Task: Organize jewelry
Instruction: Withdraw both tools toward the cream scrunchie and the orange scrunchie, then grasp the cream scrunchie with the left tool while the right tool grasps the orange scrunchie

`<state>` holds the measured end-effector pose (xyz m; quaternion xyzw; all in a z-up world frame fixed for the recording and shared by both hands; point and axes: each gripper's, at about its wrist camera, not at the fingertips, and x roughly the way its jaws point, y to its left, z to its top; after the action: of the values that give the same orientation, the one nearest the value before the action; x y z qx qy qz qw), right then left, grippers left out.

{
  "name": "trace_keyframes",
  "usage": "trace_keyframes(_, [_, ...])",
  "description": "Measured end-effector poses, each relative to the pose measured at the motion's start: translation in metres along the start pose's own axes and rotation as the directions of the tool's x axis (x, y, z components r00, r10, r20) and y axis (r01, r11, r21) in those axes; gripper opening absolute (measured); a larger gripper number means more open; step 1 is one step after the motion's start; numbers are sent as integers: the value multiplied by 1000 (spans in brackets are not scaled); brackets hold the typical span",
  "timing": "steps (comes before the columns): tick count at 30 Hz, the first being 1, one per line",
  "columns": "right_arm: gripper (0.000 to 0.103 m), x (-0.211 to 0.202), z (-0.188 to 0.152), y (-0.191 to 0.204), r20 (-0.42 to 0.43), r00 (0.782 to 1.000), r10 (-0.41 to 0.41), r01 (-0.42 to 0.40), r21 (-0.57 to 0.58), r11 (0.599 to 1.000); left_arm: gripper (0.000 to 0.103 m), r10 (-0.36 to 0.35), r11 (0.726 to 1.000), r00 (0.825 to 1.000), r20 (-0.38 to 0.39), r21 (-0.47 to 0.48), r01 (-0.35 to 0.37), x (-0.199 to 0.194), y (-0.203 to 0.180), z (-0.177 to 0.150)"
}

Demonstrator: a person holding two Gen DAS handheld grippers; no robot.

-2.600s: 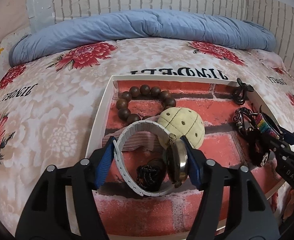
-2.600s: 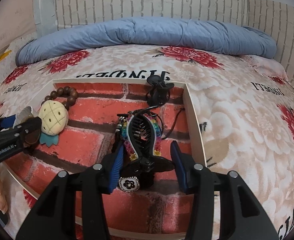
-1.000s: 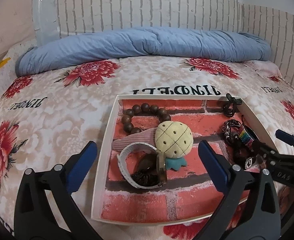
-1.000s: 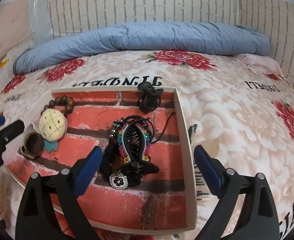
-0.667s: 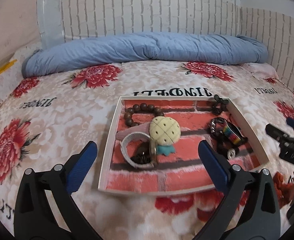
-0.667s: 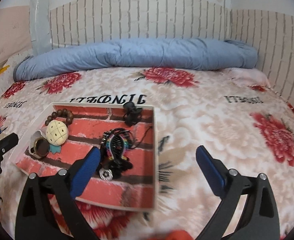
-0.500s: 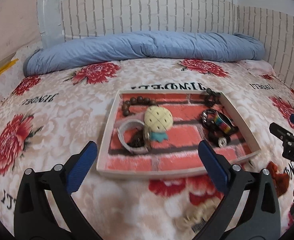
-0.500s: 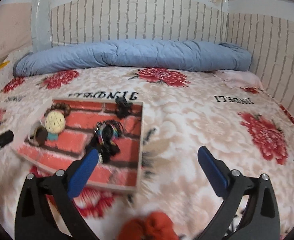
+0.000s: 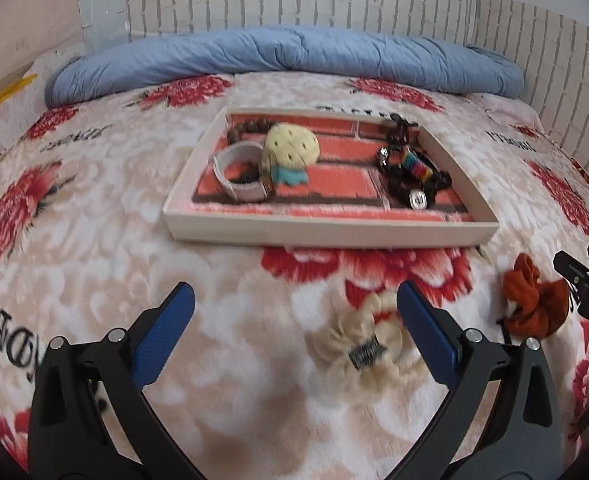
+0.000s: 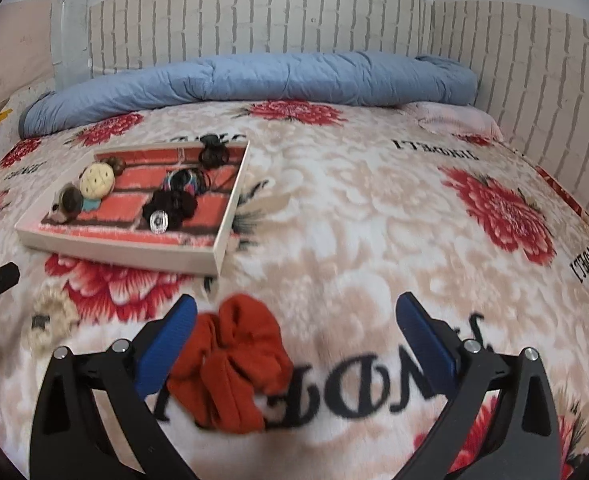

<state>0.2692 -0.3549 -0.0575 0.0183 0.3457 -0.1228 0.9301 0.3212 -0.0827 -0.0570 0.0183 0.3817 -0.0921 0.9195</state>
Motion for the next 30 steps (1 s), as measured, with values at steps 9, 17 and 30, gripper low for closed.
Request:
trace_keyframes(9, [97, 4, -17, 3, -18, 1000, 6, -6, -2, 1000, 98, 16, 999, 1000, -21, 50, -15, 9, -19, -20])
trace_keyframes(17, [73, 23, -24, 6, -80, 997, 19, -19, -2, 1000, 97, -12, 999, 1000, -29, 42, 14, 21, -17, -21])
trace_keyframes(30, [45, 33, -29, 8, -119, 992, 45, -46, -3, 999, 52, -57, 991, 994, -91, 114, 67, 39, -33, -24])
